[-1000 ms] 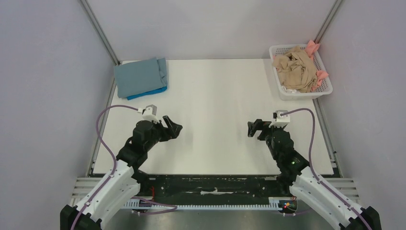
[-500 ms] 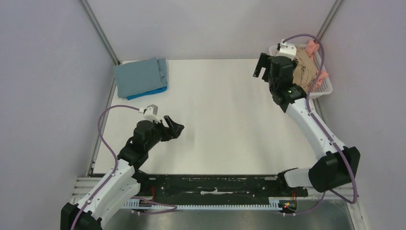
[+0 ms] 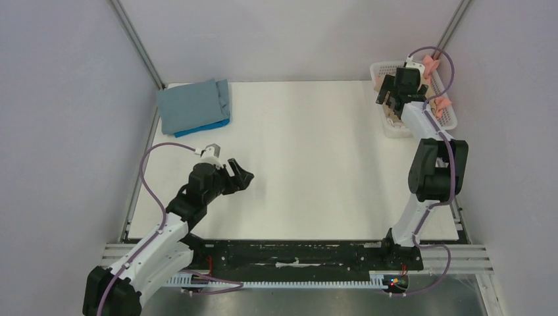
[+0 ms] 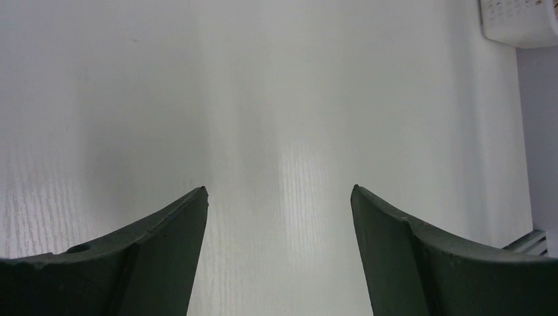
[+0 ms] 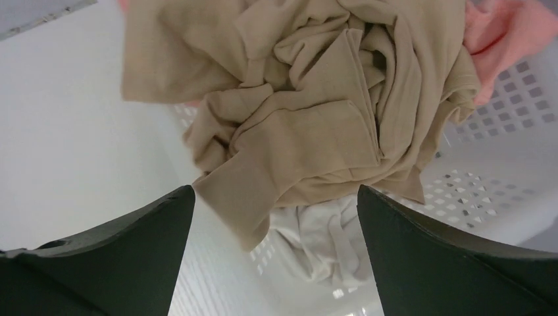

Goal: Fold and stack the t-shirts
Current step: Grab crumpled tshirt from bin with the right arm

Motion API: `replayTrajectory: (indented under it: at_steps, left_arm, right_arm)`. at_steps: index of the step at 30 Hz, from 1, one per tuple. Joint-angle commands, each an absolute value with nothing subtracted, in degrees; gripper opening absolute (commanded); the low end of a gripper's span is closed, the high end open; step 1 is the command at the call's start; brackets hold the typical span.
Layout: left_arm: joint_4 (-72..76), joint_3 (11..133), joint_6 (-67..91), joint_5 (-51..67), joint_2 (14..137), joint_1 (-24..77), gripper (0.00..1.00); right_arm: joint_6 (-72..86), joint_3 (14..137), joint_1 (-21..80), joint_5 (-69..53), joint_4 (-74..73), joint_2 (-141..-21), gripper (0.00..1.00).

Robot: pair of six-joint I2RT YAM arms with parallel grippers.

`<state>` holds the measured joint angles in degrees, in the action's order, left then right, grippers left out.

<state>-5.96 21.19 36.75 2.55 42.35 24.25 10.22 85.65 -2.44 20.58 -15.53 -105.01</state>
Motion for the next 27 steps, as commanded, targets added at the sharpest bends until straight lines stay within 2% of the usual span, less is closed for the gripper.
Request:
replayTrajectory:
  at_steps: [1, 4, 8, 14, 18, 23, 27]
  left_arm:
    - [-4.0, 22.9, 37.3, 1.1, 44.5, 24.4, 0.85]
    - [-4.5, 23.5, 37.0, 0.7, 45.8, 24.4, 0.85]
    - [-5.3, 23.7, 37.0, 0.2, 45.8, 24.4, 0.85]
    - [-5.8, 23.4, 37.1, 0.2, 44.5, 24.4, 0.85]
    - [-6.1, 23.2, 37.1, -1.4, 43.9, 24.3, 0.85]
    - [-6.2, 23.3, 37.2, -1.7, 44.1, 24.3, 0.85]
    - [-6.3, 23.3, 37.2, -1.8, 44.3, 24.3, 0.85]
  right_arm:
    - [10.1, 90.7, -6.1, 9.3, -13.1, -110.3, 0.96]
    - [10.8, 92.2, -7.0, 1.2, -12.3, -113.4, 0.93]
    - [11.9, 90.7, -7.6, -2.1, -9.1, -113.9, 0.89]
    - [15.4, 86.1, -9.4, -6.7, -4.2, -114.0, 0.66]
    - [19.1, 83.4, -10.8, -12.1, -0.8, -114.8, 0.59]
    - [20.8, 81.0, -11.7, -12.9, 2.1, -114.4, 0.35]
    - [21.3, 79.3, -12.6, -14.2, 3.9, -112.5, 0.3]
